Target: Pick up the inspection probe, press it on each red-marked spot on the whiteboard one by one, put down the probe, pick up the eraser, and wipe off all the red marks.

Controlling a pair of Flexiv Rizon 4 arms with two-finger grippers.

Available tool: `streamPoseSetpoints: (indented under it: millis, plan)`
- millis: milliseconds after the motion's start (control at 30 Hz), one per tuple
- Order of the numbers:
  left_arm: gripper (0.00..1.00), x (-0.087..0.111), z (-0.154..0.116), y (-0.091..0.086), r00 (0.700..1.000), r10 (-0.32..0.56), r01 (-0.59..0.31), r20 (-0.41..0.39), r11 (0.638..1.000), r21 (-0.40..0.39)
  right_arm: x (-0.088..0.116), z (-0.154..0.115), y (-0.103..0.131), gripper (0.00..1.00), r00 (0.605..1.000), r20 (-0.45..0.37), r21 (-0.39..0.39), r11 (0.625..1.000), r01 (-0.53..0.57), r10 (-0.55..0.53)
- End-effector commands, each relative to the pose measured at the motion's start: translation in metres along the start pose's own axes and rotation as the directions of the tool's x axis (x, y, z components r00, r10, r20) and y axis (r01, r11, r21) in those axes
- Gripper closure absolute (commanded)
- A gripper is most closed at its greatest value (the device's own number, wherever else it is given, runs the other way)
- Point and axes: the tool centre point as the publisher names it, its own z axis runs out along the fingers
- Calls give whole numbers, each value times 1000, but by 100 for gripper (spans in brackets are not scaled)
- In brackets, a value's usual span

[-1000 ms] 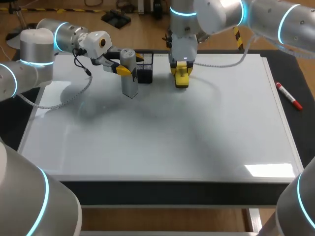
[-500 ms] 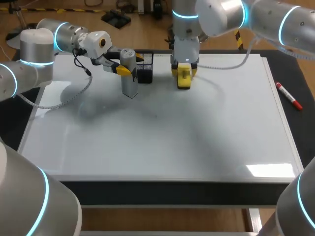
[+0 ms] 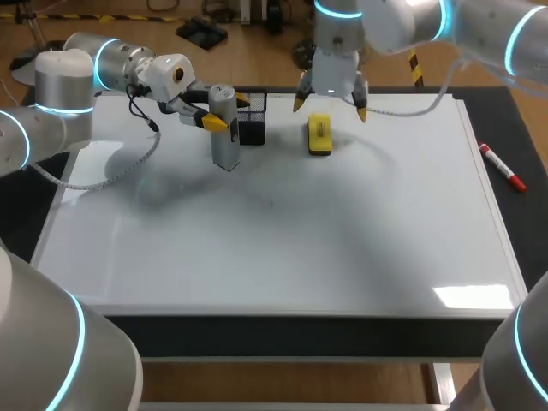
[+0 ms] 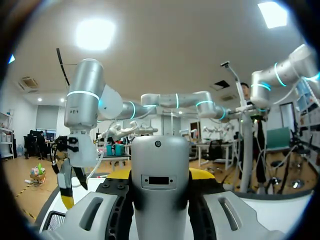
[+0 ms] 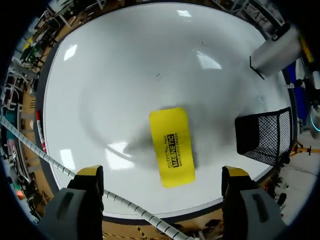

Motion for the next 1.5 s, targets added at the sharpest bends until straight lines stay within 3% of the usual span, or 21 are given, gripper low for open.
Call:
streamPoseSetpoints:
  millis: [33, 367, 400, 467, 533, 800, 933, 1000, 1033, 1067, 1167, 1500]
  plan:
    - [100, -1, -1, -1, 1000, -1, 1, -2, 1000, -1, 33, -30, 14, 0, 996, 66, 27, 997, -69, 67]
    - [100, -1, -1, -1, 1000, -1, 1, -2, 1000, -1, 59, -70, 14, 0, 946, 128, -67, 955, -290, 296]
    - [100, -1, -1, -1, 1000, -1, 1, -2, 1000, -1, 61, -73, 14, 0, 937, 87, -86, 940, -330, 337]
    - [100, -1, -1, -1, 1000, -1, 1, -2, 1000, -1, 64, -81, 12, 0, 916, 126, -122, 922, -368, 382]
    - [100, -1, -1, -1, 1000, -1, 1, -2, 1000, -1, 68, -86, 9, 0, 880, 97, -183, 878, -443, 464]
    - [100, -1, -1, -1, 1000, -1, 1, -2, 1000, -1, 81, -107, 0, 0, 777, 180, -297, 787, -541, 603]
    - [100, -1, -1, -1, 1000, -1, 1, -2, 1000, -1, 83, -120, -4, 0, 735, 206, -339, 752, -565, 646]
    - [100, -1, -1, -1, 1000, -1, 1, -2, 1000, -1, 85, -125, -4, 0, 696, 207, -363, 715, -598, 687]
    - [100, -1, -1, -1, 1000, -1, 1, -2, 1000, -1, 86, -128, -2, 0, 685, 213, -343, 710, -616, 697]
    - [100, -1, -1, -1, 1000, -1, 1, -2, 1000, -1, 86, -130, -1, 0, 678, 224, -348, 707, -616, 700]
    - [100, -1, -1, -1, 1000, -1, 1, -2, 1000, -1, 87, -130, -2, 0, 674, 155, -462, 656, -597, 722]
    - [100, -1, -1, -1, 1000, -1, 1, -2, 1000, -1, 87, -130, -2, 0, 674, 155, -462, 656, -597, 722]
